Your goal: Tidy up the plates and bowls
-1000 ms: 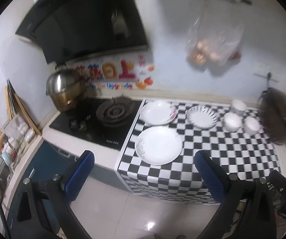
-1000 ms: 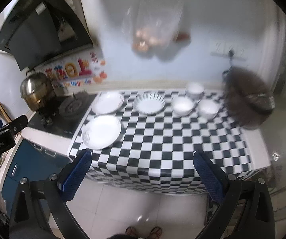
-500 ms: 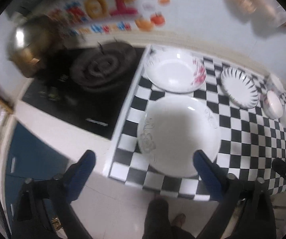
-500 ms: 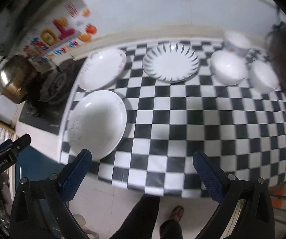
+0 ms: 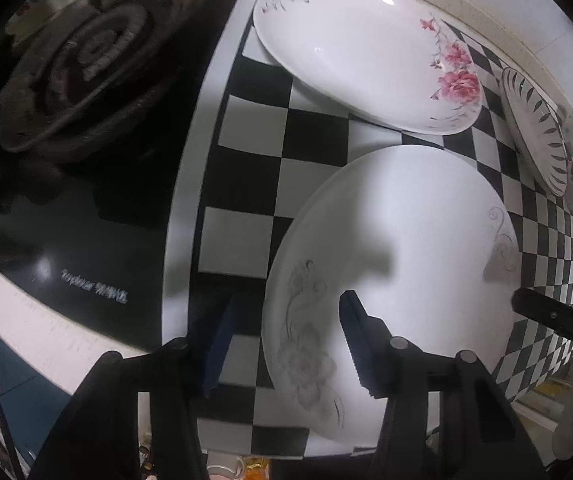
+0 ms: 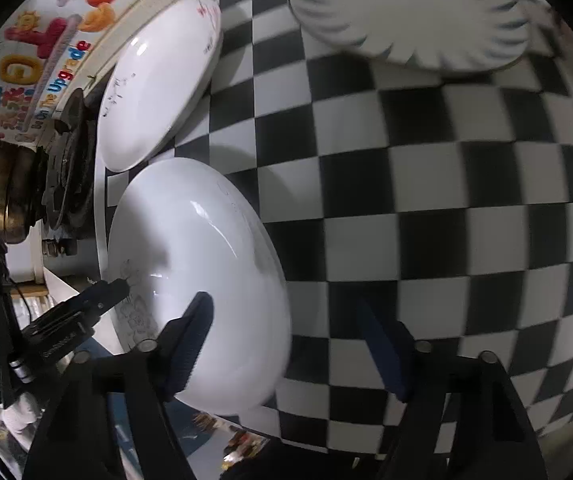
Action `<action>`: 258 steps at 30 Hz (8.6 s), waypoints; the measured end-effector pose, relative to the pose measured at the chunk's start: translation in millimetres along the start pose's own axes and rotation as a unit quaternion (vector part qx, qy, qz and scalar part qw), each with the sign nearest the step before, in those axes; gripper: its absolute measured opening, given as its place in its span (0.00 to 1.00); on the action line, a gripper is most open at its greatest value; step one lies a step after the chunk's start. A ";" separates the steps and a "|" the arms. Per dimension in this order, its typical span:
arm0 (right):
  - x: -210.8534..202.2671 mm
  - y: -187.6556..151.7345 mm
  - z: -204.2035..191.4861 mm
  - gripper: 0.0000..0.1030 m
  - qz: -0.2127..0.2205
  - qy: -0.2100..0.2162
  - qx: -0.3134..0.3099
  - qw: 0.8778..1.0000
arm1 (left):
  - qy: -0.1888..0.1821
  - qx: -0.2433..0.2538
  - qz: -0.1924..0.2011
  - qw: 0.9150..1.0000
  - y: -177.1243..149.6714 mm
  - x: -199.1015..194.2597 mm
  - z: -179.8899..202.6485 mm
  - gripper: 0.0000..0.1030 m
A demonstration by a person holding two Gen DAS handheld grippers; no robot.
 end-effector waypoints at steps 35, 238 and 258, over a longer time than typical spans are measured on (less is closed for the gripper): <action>-32.0 1.9 63.2 0.20 0.016 0.000 0.018 1.000 | -0.039 0.064 0.022 0.997 -7.7 -16.3 113.6 0.28; -49.6 -50.9 187.1 0.11 0.029 -0.020 0.069 0.997 | 0.056 0.184 -0.048 0.980 -27.9 49.5 235.8 0.26; -56.5 -54.2 174.8 0.22 0.006 -0.080 0.053 0.995 | 0.042 0.129 -0.016 0.991 -40.1 16.5 229.3 0.27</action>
Point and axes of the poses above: each gripper's, at about its wrist camera, not at the fingertips, and x roughly the way its jaws point, z to its right, y to its top, the point moved 4 cm from there along x, roughly the way its jaws point, and after that the axes turned 10 degrees about -y, right-handed, at the moved point
